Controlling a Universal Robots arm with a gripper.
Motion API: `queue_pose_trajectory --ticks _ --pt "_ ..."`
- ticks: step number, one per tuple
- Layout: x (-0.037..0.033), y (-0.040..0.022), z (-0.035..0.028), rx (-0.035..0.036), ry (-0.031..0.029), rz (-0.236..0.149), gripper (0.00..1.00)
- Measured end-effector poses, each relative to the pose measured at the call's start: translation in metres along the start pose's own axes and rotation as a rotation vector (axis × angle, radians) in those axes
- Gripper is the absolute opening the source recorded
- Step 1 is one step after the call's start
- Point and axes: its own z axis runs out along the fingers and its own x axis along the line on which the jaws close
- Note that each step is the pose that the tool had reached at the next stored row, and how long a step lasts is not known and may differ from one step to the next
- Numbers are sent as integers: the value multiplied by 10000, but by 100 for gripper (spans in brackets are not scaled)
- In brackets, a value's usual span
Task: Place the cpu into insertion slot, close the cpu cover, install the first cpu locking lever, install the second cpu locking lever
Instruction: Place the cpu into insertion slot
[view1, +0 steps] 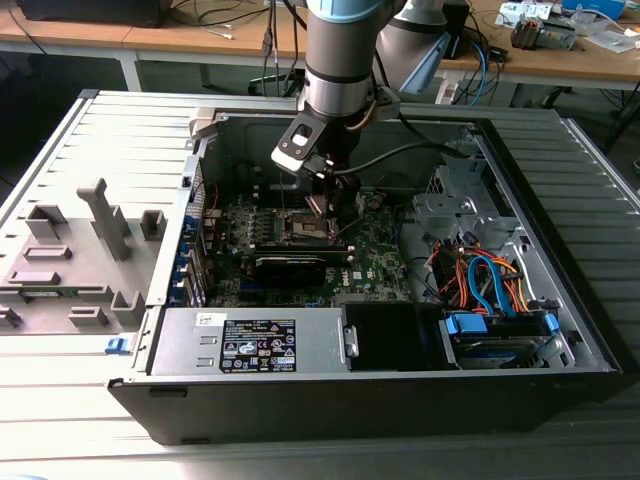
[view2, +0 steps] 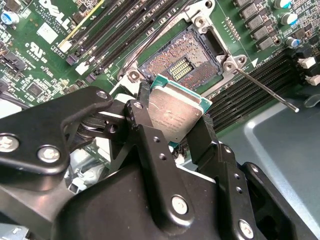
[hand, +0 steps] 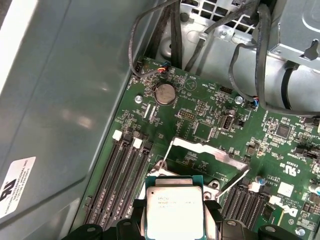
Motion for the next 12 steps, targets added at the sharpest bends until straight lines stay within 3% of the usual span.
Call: queue_pose_trajectory --ticks 12 --pt "0 0 0 -4 -4 252 55"
